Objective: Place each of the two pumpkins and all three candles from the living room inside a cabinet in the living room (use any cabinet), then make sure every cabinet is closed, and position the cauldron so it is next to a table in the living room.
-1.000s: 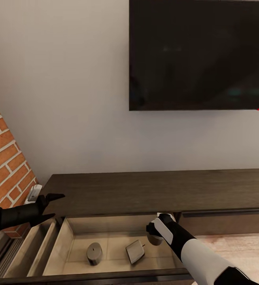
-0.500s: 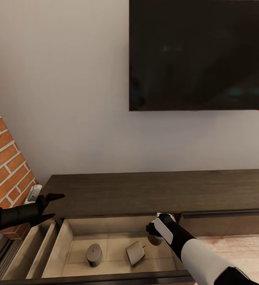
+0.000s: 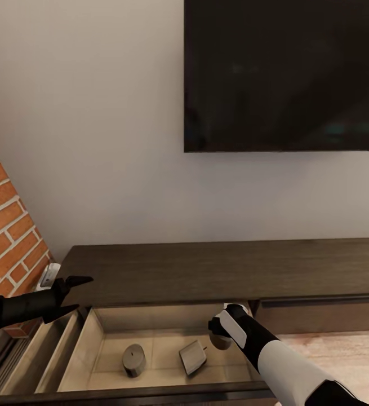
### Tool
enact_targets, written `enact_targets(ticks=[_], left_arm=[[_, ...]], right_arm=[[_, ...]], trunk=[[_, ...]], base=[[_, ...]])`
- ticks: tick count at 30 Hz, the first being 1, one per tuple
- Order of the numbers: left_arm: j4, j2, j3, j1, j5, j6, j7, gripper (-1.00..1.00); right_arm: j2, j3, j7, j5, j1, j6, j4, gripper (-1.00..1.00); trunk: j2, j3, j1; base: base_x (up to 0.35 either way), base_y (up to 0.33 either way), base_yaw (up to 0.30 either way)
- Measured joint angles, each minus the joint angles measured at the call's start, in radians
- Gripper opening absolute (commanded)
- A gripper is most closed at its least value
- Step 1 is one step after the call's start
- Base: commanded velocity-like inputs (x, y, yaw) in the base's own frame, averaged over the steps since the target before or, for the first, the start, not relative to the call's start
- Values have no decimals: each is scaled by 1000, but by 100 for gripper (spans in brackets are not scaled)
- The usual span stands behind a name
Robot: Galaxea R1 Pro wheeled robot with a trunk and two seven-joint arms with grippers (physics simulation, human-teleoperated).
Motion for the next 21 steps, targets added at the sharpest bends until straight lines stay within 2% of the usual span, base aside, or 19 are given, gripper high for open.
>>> enact_targets(ticks=[13, 15, 17, 21], left_arm=[[-1, 1, -4, 0, 5, 1, -4, 100], [-1, 2, -4, 0, 27, 2, -26, 100], [-1, 4, -6, 1, 70, 3, -80, 100], [-1, 8, -4, 13, 99, 5, -151, 100]], right_arm=[[0, 0, -6, 0, 0, 2, 4, -100], [0, 0, -7, 0, 0, 2, 4, -100], [0, 0, -7, 0, 0, 2, 5, -100], [0, 0, -8, 0, 0, 2, 5, -100]], trunk=[[-91, -41, 50], [-105, -47, 58], [-119, -53, 65], [-147, -66, 81]], base=[[0, 0, 0], [0, 0, 0], [0, 0, 35], [0, 0, 13]])
